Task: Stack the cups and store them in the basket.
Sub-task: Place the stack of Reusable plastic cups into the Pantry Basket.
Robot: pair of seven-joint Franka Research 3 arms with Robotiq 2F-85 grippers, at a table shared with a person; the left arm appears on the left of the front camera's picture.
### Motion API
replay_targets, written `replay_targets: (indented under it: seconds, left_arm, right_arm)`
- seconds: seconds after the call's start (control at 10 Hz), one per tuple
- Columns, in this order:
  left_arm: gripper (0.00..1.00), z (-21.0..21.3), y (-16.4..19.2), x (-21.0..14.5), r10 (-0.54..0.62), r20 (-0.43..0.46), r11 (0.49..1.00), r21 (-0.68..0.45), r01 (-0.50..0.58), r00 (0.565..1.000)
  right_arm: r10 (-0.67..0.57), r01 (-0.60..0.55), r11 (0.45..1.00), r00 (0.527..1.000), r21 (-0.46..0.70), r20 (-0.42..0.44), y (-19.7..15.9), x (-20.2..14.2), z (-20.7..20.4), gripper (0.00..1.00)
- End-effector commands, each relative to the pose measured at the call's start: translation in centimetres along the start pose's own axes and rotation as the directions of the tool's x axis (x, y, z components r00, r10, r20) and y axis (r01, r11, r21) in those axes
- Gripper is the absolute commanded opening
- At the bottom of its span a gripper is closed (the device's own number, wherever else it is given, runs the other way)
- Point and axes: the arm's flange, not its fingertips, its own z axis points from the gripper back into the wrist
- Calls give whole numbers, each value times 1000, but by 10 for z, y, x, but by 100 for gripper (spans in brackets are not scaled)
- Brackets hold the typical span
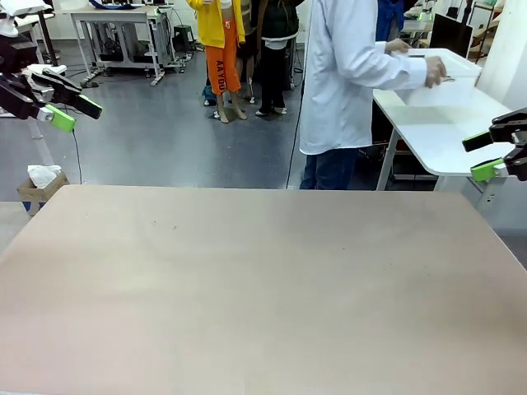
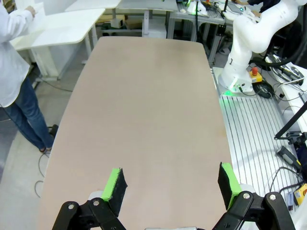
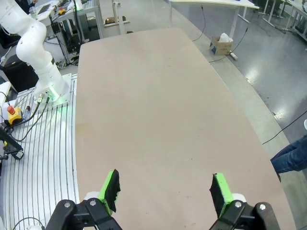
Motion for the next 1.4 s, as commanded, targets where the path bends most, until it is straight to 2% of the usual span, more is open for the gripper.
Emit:
replay_targets:
  seconds: [0.0,1.3]
  left_arm:
    - [100,1,0,4,13,-2,1000,0,-13,1000]
    - [100,1,0,4,13,-2,1000,0,-13,1000]
  right_arm:
    - [-7,7,1000,1000,0,23,-1,3,1,100]
    - [-7,7,1000,1000,0,23,-1,3,1,100]
